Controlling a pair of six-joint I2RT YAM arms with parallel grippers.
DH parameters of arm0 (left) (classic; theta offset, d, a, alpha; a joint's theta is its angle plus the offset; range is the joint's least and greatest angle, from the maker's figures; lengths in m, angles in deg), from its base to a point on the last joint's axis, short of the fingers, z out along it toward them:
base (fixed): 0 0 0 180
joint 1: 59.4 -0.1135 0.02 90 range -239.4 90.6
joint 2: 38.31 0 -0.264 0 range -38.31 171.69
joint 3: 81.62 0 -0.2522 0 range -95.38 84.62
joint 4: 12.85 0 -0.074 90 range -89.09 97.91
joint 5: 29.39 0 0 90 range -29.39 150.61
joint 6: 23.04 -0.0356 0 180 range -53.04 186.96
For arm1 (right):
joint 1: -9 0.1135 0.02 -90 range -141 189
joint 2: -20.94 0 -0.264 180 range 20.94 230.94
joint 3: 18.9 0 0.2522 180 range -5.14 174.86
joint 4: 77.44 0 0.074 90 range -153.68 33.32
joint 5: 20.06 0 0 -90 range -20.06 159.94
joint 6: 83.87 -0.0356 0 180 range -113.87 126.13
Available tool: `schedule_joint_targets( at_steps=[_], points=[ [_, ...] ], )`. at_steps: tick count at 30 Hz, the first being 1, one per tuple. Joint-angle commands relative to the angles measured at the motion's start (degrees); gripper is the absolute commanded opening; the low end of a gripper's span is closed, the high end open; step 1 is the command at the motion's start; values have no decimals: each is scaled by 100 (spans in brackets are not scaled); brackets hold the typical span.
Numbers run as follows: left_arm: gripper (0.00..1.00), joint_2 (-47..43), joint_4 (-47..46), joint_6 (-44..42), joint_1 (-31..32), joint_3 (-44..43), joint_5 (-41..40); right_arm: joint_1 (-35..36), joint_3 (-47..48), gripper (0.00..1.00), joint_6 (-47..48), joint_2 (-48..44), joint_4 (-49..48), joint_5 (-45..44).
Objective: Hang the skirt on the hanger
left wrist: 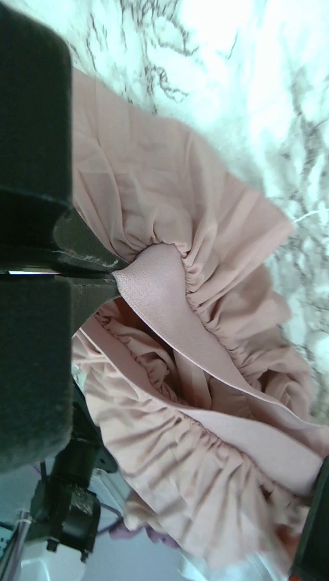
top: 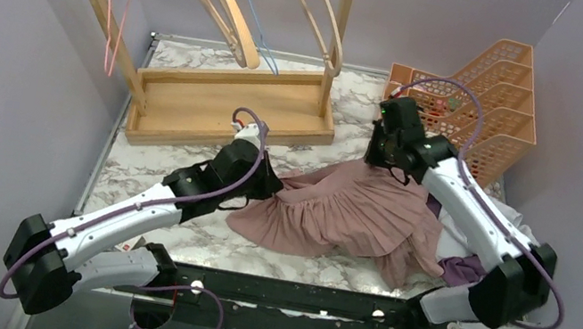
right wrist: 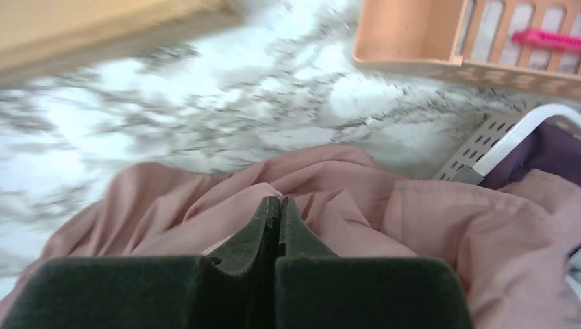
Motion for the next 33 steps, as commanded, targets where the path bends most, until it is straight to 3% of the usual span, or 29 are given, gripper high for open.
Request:
schedule_joint_targets(
  at_steps=[1, 9, 15, 18, 23, 29, 33],
  points=[
    [0, -623, 701, -242, 10, -723, -1021, 4, 62, 1, 114, -1138, -703, 750],
    [0, -1466, 1673, -706, 10, -2166, -2296, 4, 523, 1, -130, -2033, -1484, 2112],
    [0, -1437, 2357, -1179, 10, -3354, -2817, 6, 643, 1, -538, -2090, -2034, 3066],
    [0, -1411, 2556, -1357, 6, -3534, -3008, 6, 322, 1, -712, -2154, -2120, 3272],
    [0, -1800, 2696, -748, 10, -2623, -2821, 4, -840, 1, -732, -2445, -2105, 3195],
    [0, -2087, 2273, 514, 9, -301, -1851, 8, -2671, 1, -416, -2466, -2157, 2872],
    [12, -1855, 1798, 1000, 10, 645, -1080, 13, -2957, 38, -306, -2173, -1825, 2523]
  ],
)
